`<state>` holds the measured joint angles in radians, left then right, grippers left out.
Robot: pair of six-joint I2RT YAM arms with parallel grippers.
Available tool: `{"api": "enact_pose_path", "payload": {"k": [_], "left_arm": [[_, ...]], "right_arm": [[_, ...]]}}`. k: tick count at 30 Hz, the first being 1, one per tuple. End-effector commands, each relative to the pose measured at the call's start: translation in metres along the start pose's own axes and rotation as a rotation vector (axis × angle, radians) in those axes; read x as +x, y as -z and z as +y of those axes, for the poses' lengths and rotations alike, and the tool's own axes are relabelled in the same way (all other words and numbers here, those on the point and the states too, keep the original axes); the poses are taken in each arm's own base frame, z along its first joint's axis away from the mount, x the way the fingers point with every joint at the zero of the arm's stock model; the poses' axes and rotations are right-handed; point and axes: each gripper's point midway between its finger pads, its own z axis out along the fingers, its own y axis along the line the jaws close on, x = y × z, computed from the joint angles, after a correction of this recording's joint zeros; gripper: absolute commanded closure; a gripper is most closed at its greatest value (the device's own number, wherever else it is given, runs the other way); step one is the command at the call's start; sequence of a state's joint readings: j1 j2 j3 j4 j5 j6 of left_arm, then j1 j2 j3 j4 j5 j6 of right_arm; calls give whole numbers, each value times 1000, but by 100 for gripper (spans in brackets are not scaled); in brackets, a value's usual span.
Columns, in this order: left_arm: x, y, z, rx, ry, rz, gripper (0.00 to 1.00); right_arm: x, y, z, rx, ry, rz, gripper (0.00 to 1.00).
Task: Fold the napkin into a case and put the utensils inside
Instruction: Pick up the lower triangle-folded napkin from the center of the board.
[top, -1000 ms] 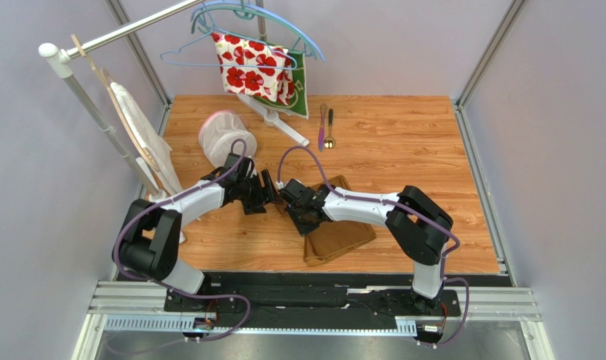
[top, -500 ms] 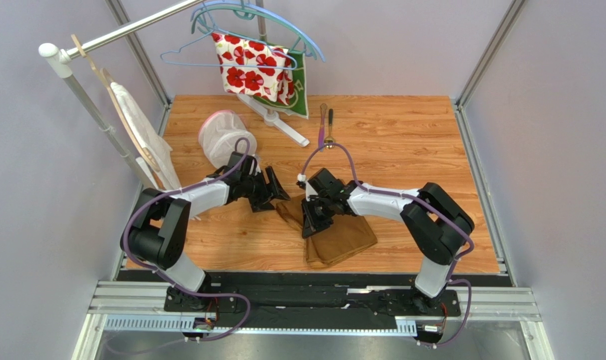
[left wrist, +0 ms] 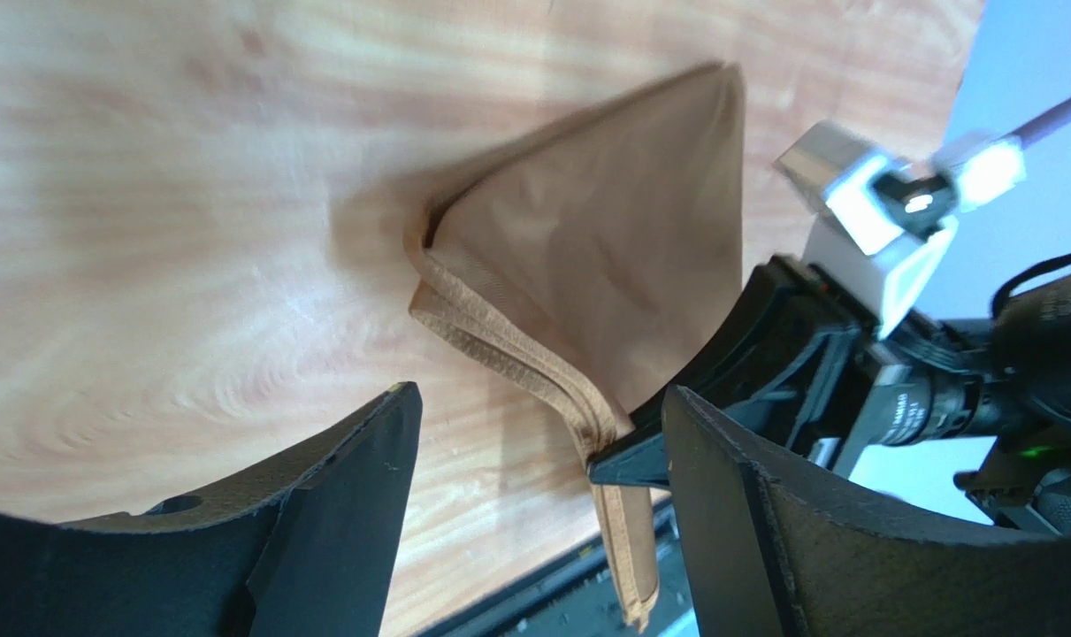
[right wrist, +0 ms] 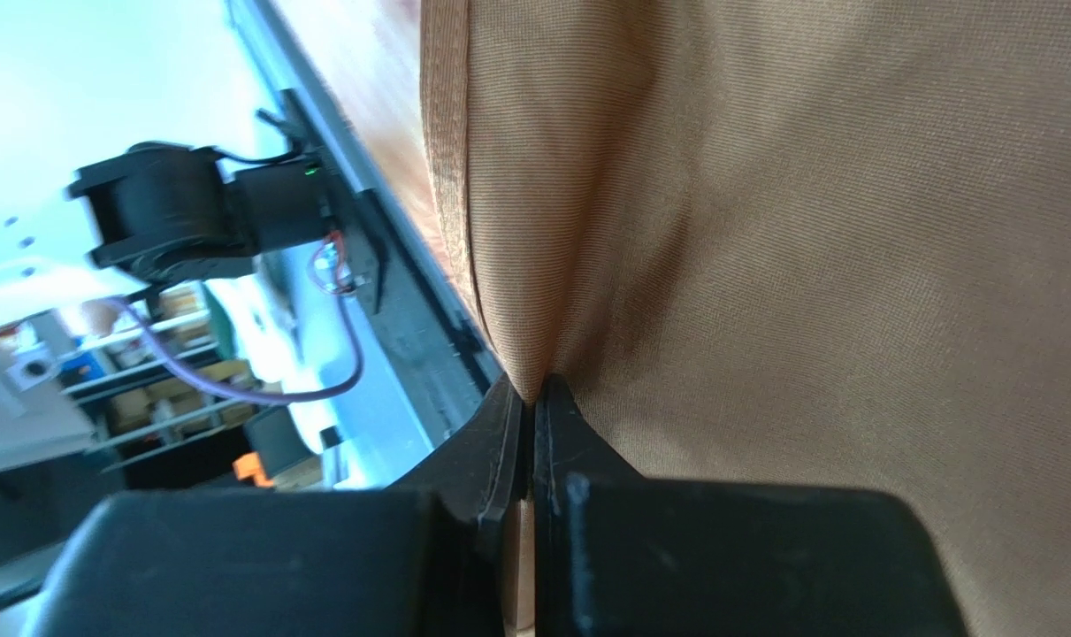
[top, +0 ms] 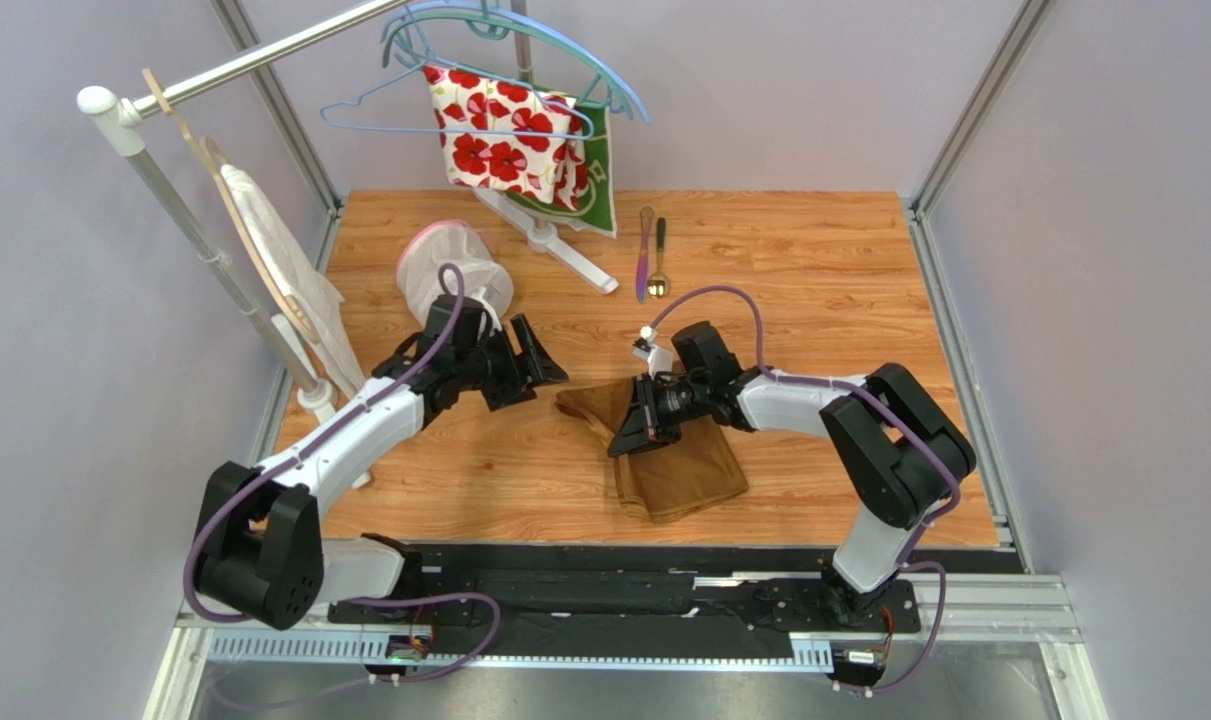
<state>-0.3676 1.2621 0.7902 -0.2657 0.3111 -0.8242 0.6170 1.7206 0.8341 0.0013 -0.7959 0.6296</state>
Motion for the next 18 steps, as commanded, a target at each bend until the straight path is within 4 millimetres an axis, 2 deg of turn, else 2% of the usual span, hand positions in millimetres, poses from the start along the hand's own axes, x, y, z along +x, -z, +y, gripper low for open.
{"api": "enact_pose_path", "payload": {"k": [1,5,7,10,11,13,15,18], "left_arm": [[38,-11,-12,25,90,149,27],[45,-14,-19,34,158,119,31],[43,-15,-30,89,153,99,31],[53,-23,-36,87,148,135,28],[57,-24,-44,95,149,155,27],[65,-34,-46,83,161,182,28],[68,-37,-49,70,171,174,29],[58,-41,-44,39,152,114,31]], "right_arm": [[-12,4,24,-164,9,-42,100],[-14,6,18,-197,-5,-73,100],[-9,5,9,-189,-28,-61,100],[-5,4,3,-212,-56,-60,100],[-7,5,4,-226,-46,-75,100],[-5,8,-5,-226,-78,-88,100],[-8,11,-3,-250,-90,-111,100],[-8,15,-17,-237,-130,-128,100]]}}
